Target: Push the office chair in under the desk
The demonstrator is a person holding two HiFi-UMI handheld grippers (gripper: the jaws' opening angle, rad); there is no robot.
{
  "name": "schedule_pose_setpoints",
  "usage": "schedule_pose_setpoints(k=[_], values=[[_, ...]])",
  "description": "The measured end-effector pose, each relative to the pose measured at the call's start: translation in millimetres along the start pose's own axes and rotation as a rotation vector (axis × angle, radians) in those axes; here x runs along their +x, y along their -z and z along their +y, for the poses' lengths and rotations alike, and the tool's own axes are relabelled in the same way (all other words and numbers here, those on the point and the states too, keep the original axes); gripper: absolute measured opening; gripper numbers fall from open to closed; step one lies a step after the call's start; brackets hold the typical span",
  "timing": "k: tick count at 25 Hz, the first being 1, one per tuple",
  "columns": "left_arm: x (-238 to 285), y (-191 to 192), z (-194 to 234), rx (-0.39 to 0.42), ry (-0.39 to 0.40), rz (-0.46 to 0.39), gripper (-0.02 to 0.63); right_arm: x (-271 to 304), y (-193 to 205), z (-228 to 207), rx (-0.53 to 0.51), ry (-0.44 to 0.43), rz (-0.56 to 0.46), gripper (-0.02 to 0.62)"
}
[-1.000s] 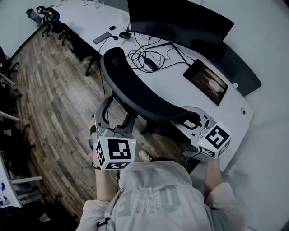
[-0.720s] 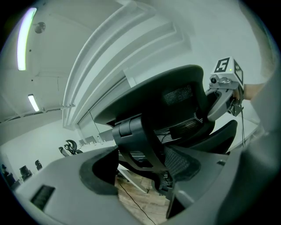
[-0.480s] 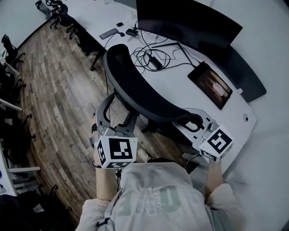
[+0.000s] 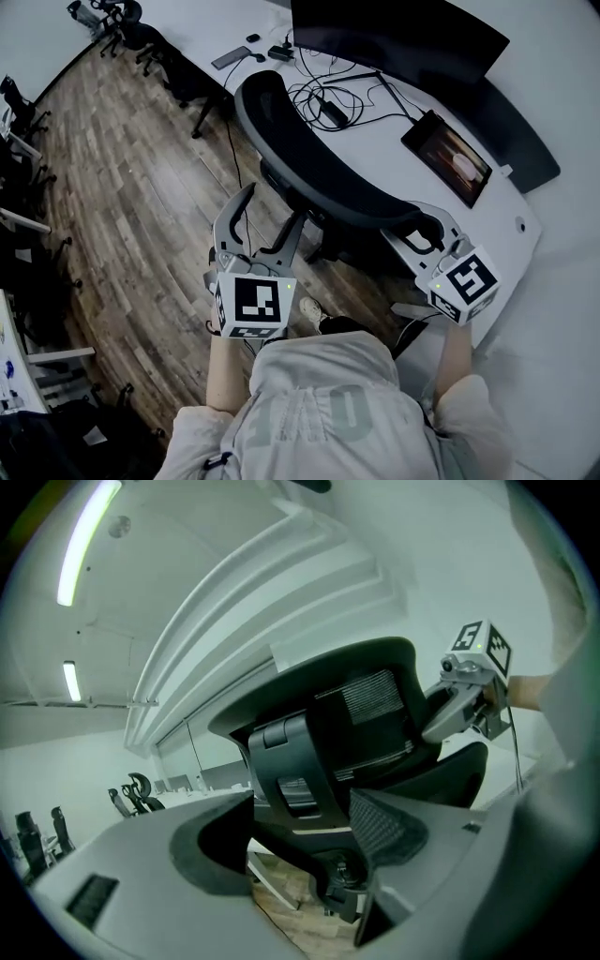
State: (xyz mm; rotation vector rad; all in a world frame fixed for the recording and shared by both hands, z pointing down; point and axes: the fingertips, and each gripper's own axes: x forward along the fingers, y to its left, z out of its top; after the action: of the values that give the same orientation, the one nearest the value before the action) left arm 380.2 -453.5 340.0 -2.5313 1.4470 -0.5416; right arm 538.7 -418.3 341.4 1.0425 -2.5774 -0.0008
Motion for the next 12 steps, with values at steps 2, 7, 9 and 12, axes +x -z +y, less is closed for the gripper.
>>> schedule_pose_setpoints(k=[2,7,9,12], values=[[-11,4,0,0.031,0.025,0.001,0.328,-2,4,-3,0.018,0.085,0.037,0.151],[-37,-1,13,0.050,0.074,-0.054,0.328,-11,10,-11,0.057,0.311,0.081,0.205],[-46,-1,19,0.054,0.091,-0.071,0.328,-24,4,-13,0.065,0.420,0.048,0.217],[-58,2,26,0.063,0.107,-0.088,0.328,-46,-12,-1,0.064,0.538,-0.049,0.251]])
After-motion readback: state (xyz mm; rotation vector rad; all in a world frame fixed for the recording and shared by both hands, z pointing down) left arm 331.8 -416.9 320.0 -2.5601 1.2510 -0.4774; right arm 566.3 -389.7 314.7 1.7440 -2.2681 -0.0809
